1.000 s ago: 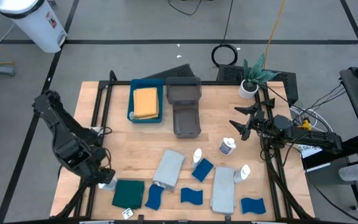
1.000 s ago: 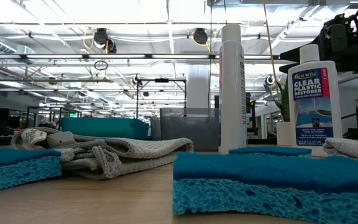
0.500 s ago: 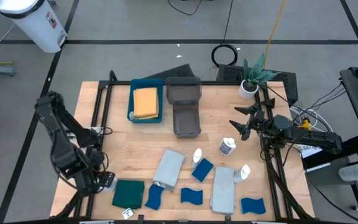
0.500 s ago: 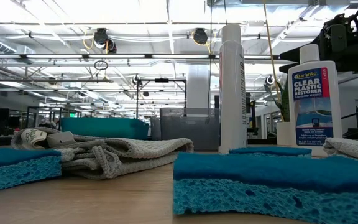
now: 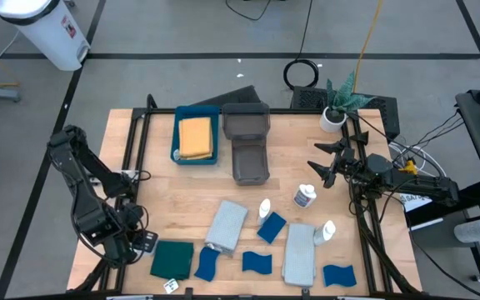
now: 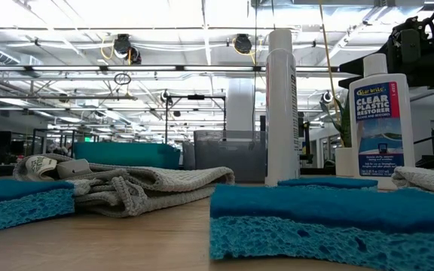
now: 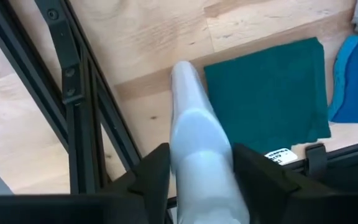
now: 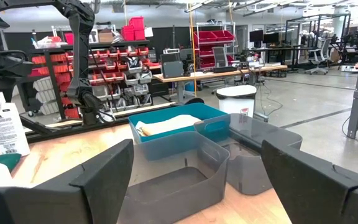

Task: Pick & Place Kitchen Items
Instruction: Put the white plastic restorer bottle into the top black bin

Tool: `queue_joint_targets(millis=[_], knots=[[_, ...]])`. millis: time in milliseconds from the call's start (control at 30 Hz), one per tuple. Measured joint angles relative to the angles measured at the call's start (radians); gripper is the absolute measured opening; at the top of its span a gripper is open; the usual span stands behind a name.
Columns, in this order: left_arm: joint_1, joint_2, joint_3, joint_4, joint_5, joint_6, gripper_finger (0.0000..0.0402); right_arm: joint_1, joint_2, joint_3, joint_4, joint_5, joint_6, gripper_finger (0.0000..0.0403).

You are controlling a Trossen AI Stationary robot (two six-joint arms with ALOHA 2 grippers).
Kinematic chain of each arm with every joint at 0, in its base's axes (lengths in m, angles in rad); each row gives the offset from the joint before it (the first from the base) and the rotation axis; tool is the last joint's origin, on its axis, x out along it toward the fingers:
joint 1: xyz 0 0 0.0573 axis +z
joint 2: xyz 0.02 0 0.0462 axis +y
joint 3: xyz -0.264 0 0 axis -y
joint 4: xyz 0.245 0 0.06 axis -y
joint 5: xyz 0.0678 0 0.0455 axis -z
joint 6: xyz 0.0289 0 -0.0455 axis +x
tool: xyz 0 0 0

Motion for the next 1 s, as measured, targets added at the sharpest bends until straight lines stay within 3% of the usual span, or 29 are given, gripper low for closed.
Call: queue_joint_targets(millis=[100, 400, 533, 833, 1000], knots=[[0.002, -0.001, 0.0, -0.016, -0.007, 0.004, 0.0133, 0.0, 0.0, 0.0, 0.0, 0.0, 0.0, 0.0334], [0.043, -0.003, 0.001, -0.07, -0.02, 0.048, 0.0132, 0.0, 0.0, 0.0, 0.0, 0.0, 0.0, 0.0334], [0.086, -0.012, 0.002, -0.09, -0.092, 0.118, 0.0132, 0.0, 0.0, 0.0, 0.0, 0.0, 0.0, 0.0334], [0.253, -0.014, 0.16, -0.172, -0.375, 0.423, 0.0132, 0.0, 0.0, 0.0, 0.0, 0.0, 0.0, 0.0334], [0.41, -0.014, 0.249, -0.16, -0.438, 0.696, 0.0132, 0.0, 0.0, 0.0, 0.0, 0.0, 0.0, 0.0334]])
